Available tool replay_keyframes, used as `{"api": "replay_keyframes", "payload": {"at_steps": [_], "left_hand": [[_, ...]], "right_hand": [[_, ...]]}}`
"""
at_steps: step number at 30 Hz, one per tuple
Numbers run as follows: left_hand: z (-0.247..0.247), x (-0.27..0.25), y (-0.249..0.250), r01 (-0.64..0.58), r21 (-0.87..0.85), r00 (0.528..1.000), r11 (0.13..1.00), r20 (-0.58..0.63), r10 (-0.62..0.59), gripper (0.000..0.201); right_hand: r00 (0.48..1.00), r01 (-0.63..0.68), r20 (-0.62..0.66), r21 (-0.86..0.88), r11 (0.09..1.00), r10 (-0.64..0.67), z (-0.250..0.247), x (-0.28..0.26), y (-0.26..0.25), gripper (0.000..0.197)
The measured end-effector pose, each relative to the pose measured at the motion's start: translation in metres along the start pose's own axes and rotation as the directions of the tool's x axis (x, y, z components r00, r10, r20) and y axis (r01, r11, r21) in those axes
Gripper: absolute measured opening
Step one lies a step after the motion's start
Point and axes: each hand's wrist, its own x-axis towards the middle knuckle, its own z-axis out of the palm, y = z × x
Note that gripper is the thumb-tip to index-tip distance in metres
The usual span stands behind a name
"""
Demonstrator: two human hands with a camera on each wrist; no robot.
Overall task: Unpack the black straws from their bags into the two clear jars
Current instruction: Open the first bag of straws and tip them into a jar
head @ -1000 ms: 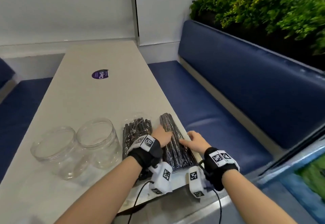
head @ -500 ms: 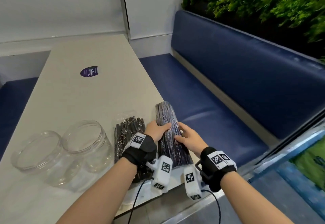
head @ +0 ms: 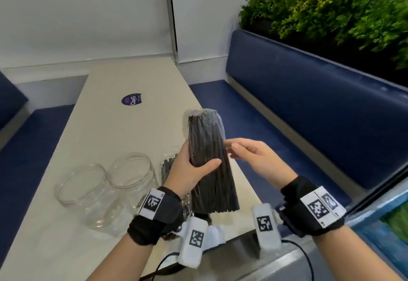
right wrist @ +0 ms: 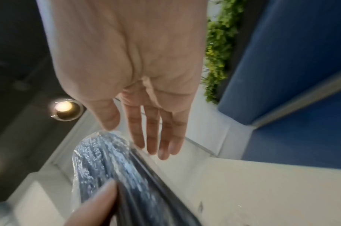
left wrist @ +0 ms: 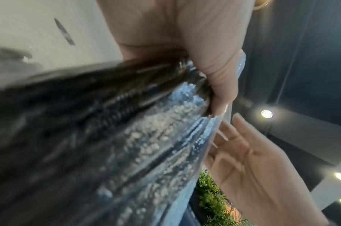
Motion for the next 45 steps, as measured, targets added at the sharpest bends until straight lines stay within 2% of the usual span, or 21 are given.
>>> {"api": "replay_keyframes", "payload": {"at_steps": [3, 7, 14, 18, 19, 22, 23, 25, 27, 29, 32, 34, 36, 38, 39, 40, 42, 43, 45], "left_hand": [[-0.011, -0.018, 0.008, -0.036, 0.029, 0.999, 0.999, -0.004, 0.036, 0.045], [-0.026, -0.034, 0.016, -0.062, 0.045, 0.995, 0.997, -0.073, 0.065, 0.040], [-0.058, -0.056, 0.025, -0.036, 0.087, 0.992, 0.996, -0.115, 0.046, 0.041], [-0.067, -0.066, 0.026, -0.069, 0.072, 0.987, 0.995, -0.140, 0.078, 0.039], [-0.069, -0.068, 0.027, -0.078, 0.061, 0.986, 0.995, -0.145, 0.087, 0.039], [-0.074, -0.071, 0.030, -0.093, 0.026, 0.984, 0.995, -0.150, 0.096, 0.039], [-0.075, -0.072, 0.031, -0.094, 0.014, 0.983, 0.995, -0.159, 0.095, 0.038], [-0.080, -0.073, 0.032, -0.095, -0.035, 0.975, 0.995, -0.207, 0.086, 0.035], [-0.086, -0.074, 0.033, -0.097, -0.064, 0.971, 0.993, -0.224, 0.080, 0.034], [-0.090, -0.075, 0.035, -0.106, -0.028, 0.972, 0.994, -0.216, 0.097, 0.035], [-0.090, -0.077, 0.035, -0.097, 0.024, 0.975, 0.995, -0.196, 0.100, 0.036], [-0.090, -0.079, 0.036, -0.105, 0.033, 0.975, 0.994, -0.196, 0.109, 0.037], [-0.094, -0.079, 0.038, -0.115, 0.030, 0.972, 0.993, -0.205, 0.118, 0.038], [-0.097, -0.078, 0.040, -0.126, 0.011, 0.966, 0.992, -0.227, 0.125, 0.039], [-0.098, -0.078, 0.041, -0.131, -0.005, 0.961, 0.991, -0.245, 0.126, 0.039], [-0.100, -0.077, 0.042, -0.138, -0.021, 0.956, 0.990, -0.263, 0.128, 0.039], [-0.100, -0.077, 0.044, -0.151, -0.031, 0.950, 0.988, -0.282, 0.136, 0.038], [-0.100, -0.077, 0.045, -0.154, -0.023, 0.949, 0.988, -0.281, 0.141, 0.038], [-0.098, -0.076, 0.043, -0.150, -0.004, 0.951, 0.989, -0.273, 0.143, 0.037]], "right_hand": [[0.996, 0.089, -0.004, -0.008, 0.996, -0.089, 0.004, 0.011, -0.041, 0.032], [0.985, 0.154, 0.090, -0.107, 0.982, -0.145, 0.024, 0.025, -0.083, 0.034], [0.952, 0.279, 0.149, -0.072, 0.958, -0.267, 0.053, 0.035, -0.122, 0.015], [0.934, 0.354, 0.108, -0.131, 0.926, -0.342, 0.064, 0.043, -0.136, 0.011], [0.937, 0.348, 0.079, -0.107, 0.931, -0.341, 0.068, 0.046, -0.138, 0.017], [0.963, 0.267, -0.004, 0.150, 0.952, -0.270, 0.075, 0.052, -0.147, 0.025], [0.963, 0.264, 0.011, 0.175, 0.948, -0.270, 0.075, 0.052, -0.148, 0.023], [0.939, 0.293, 0.138, 0.162, 0.942, -0.316, 0.077, 0.049, -0.147, 0.017], [0.910, 0.307, 0.246, 0.143, 0.941, -0.334, 0.081, 0.043, -0.141, 0.024], [0.916, 0.337, 0.197, 0.094, 0.937, -0.349, 0.088, 0.040, -0.138, 0.026], [0.914, 0.406, 0.000, 0.042, 0.913, -0.406, 0.098, 0.043, -0.146, 0.019], [0.915, 0.404, -0.047, 0.057, 0.913, -0.402, 0.099, 0.049, -0.154, 0.019], [0.940, 0.341, -0.069, 0.220, 0.914, -0.334, 0.094, 0.058, -0.160, 0.018], [0.969, 0.246, -0.101, 0.486, 0.839, -0.225, 0.089, 0.062, -0.165, 0.020], [0.974, 0.226, -0.107, 0.547, 0.806, -0.201, 0.086, 0.062, -0.165, 0.019], [0.975, 0.219, -0.094, 0.528, 0.821, -0.200, 0.086, 0.061, -0.165, 0.016], [0.968, 0.241, -0.001, 0.295, 0.924, -0.252, 0.090, 0.054, -0.159, 0.009], [0.958, 0.273, 0.042, 0.174, 0.946, -0.284, 0.094, 0.049, -0.157, 0.004], [0.939, 0.343, 0.006, 0.060, 0.937, -0.344, 0.100, 0.045, -0.154, 0.010]]}}
